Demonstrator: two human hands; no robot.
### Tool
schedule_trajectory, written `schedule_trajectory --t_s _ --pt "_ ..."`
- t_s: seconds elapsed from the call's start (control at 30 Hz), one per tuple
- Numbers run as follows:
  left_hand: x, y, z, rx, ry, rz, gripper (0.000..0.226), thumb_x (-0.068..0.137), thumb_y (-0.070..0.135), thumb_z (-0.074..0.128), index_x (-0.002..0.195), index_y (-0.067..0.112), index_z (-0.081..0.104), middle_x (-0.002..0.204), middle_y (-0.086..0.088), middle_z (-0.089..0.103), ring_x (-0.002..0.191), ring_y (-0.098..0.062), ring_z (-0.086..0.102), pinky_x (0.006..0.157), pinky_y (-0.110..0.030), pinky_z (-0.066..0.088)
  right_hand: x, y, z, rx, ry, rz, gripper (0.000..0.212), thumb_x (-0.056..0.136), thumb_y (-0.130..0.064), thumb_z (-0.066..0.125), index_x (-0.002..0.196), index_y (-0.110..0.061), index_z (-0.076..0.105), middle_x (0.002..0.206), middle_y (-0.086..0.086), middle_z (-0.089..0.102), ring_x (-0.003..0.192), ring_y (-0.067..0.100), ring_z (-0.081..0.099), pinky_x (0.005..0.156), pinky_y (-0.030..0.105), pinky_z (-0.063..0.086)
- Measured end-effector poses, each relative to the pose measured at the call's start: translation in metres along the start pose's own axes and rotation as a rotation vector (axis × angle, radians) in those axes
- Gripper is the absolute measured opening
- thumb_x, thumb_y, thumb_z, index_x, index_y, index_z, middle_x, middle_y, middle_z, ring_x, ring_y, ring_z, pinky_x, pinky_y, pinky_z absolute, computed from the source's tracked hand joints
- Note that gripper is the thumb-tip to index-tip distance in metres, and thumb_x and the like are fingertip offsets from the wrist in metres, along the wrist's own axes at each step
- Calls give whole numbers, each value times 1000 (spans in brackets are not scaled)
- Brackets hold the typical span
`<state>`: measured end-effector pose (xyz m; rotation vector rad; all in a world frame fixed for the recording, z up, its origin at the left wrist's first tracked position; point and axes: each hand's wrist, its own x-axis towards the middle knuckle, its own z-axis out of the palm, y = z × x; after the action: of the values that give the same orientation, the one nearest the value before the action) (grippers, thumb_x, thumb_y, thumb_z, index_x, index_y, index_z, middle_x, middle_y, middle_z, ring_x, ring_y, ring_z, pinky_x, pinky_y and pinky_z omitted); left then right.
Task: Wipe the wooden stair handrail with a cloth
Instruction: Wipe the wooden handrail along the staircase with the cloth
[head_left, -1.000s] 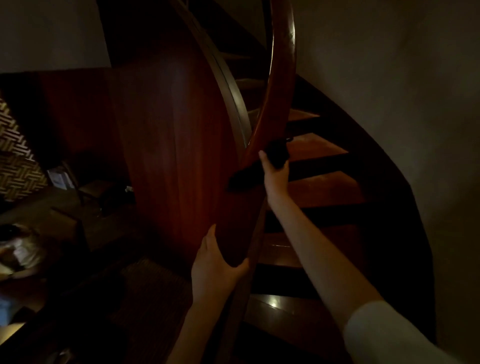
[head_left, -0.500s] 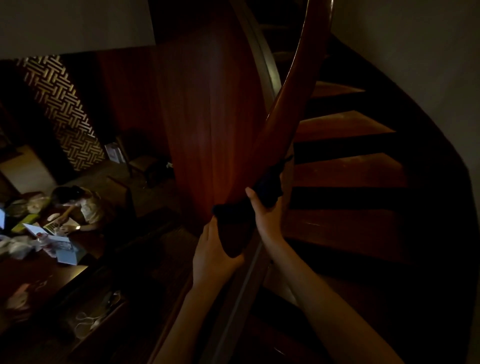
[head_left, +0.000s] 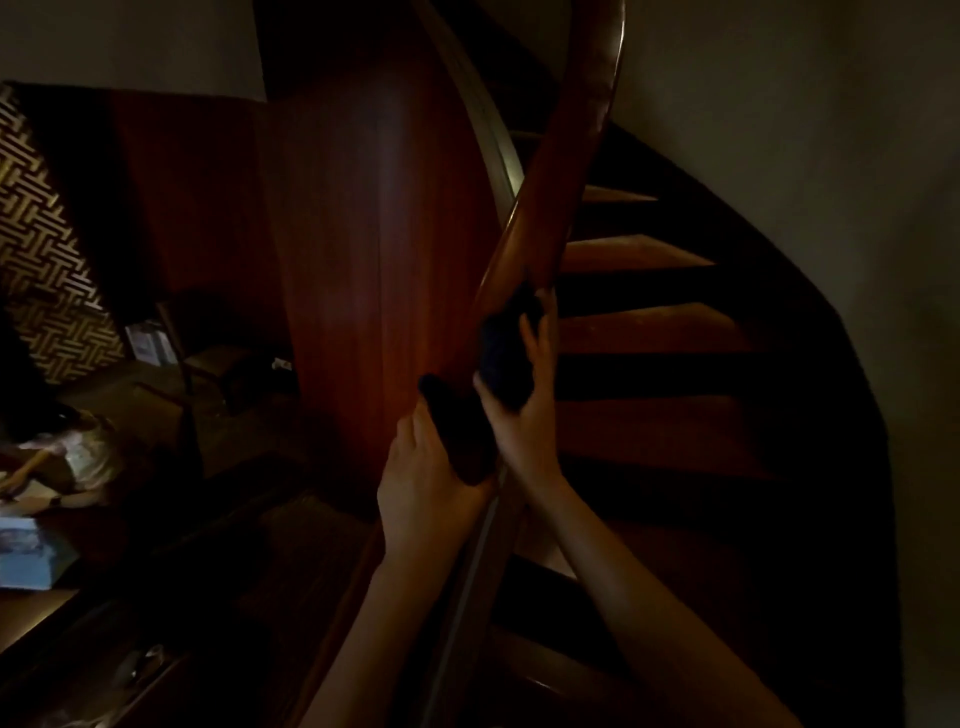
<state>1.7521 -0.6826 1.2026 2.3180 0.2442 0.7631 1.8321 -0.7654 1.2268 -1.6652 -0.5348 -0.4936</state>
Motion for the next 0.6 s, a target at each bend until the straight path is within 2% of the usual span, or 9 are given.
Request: schedule_trajectory --t_s 0.13,0.2,0.23,0.3,0.33,0.4,0.47,0.53,0.6 --pt "-24 -13 -10 -45 -37 -9 94 76 52 68 150 16 23 139 -3 45 119 -20 55 78 -23 44 -23 7 -3 -121 -115 -129 70 89 -10 66 146 -34 33 162 -8 16 151 10 9 120 39 23" --pt "-31 -20 -10 -9 -71 -46 106 70 58 72 151 18 16 145 -1 38 127 -18 48 89 -27 46 15 4 -3 -120 -36 -29 70 91 -13 67 148 -33 32 161 -10 17 150 9 11 121 43 22" --pt "-33 -22 -10 4 -87 -56 112 69 59 74 153 19 11 148 0 34 131 -17 44 94 -28 46 40 -2 -2 -103 49 86 70 92 -16 68 150 -30 31 161 -7 20 149 13 17 120 43 24" --pt "-38 -24 -12 1 -86 -38 116 69 63 72 154 21 6 151 -1 31 134 -16 42 96 -29 46 79 -14 2 -73 181 269 71 93 -24 66 153 -24 28 161 -1 23 147 20 24 116 33 28" --pt "-39 -25 -13 -2 -86 -27 116 69 65 71 154 20 6 151 -1 31 133 -16 43 95 -28 47 82 -17 5 -123 196 275 70 93 -27 66 153 -22 29 162 -1 21 148 21 23 113 29 28" --pt "-39 -26 -14 -4 -91 -36 115 69 67 69 153 20 6 151 -1 32 132 -16 44 95 -29 48 57 -17 9 -338 103 137 66 92 -27 68 150 -20 37 163 -2 16 150 18 13 118 36 26" --pt "-39 -29 -11 -26 -82 -27 107 72 65 70 151 20 14 146 0 36 129 -16 47 93 -28 49 8 -8 6 -524 -104 -92 65 88 -26 70 147 -18 43 162 -2 21 151 15 7 121 45 22" --pt "-38 -31 -8 -37 -71 -12 95 73 62 70 145 18 25 135 2 43 122 -15 51 89 -25 48 -18 3 -2 -656 -277 -237 65 87 -34 68 146 -18 45 160 -3 26 150 14 10 122 44 15" --pt "-39 -32 -7 -18 -88 -33 103 70 67 69 147 19 20 139 3 39 125 -14 48 91 -24 46 13 -1 -8 -727 -329 -275 62 89 -39 67 144 -17 48 159 -2 29 149 16 16 123 43 12"
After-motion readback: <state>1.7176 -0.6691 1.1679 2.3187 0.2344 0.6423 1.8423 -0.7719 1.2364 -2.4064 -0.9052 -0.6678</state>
